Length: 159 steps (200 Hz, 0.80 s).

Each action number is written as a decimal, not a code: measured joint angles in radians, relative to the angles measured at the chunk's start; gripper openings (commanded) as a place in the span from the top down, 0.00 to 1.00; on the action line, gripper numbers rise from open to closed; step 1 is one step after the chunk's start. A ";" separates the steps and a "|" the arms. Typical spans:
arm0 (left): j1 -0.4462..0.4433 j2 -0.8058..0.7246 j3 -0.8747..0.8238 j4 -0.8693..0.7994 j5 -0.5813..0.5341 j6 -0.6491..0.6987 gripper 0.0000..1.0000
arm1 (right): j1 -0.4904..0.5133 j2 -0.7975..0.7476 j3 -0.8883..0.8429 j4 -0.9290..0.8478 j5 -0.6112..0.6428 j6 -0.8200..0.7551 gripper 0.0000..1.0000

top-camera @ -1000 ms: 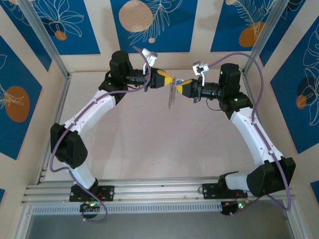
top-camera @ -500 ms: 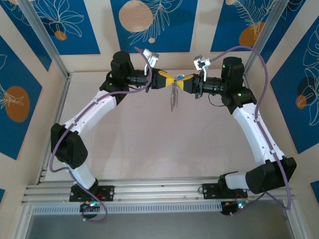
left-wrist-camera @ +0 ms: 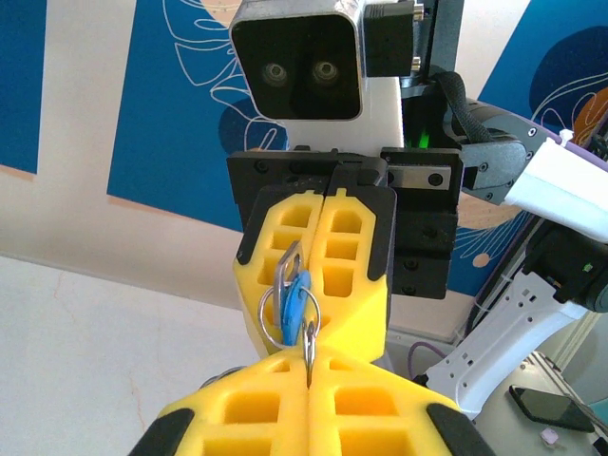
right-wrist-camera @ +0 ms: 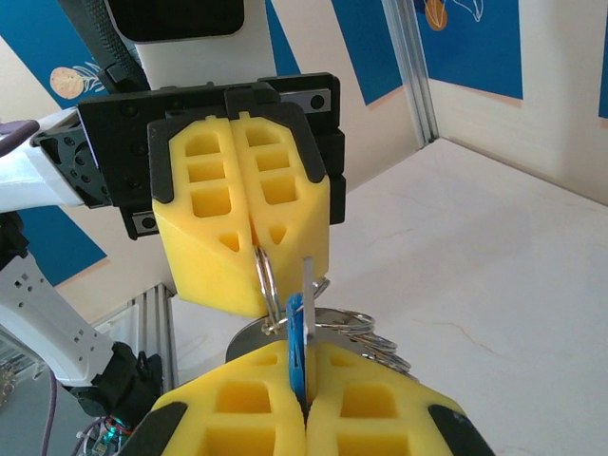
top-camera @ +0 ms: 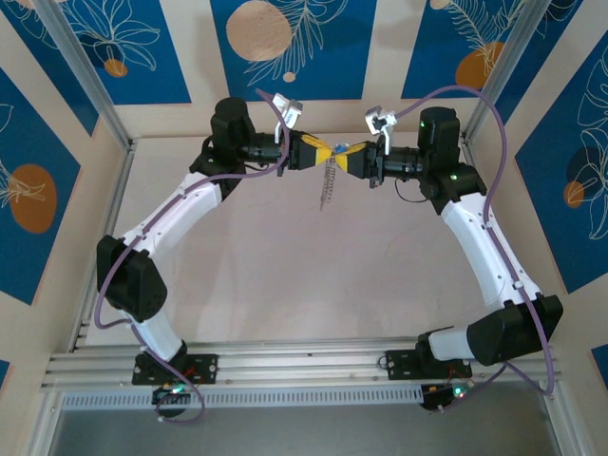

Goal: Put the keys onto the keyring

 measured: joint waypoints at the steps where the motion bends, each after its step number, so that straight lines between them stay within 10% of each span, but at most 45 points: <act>1: 0.000 0.000 0.000 0.000 0.000 0.000 1.00 | 0.000 0.000 0.000 0.000 0.000 0.000 1.00; 159: -0.001 -0.001 0.000 0.000 -0.015 0.000 1.00 | 0.027 -0.006 -0.068 0.048 0.011 0.027 1.00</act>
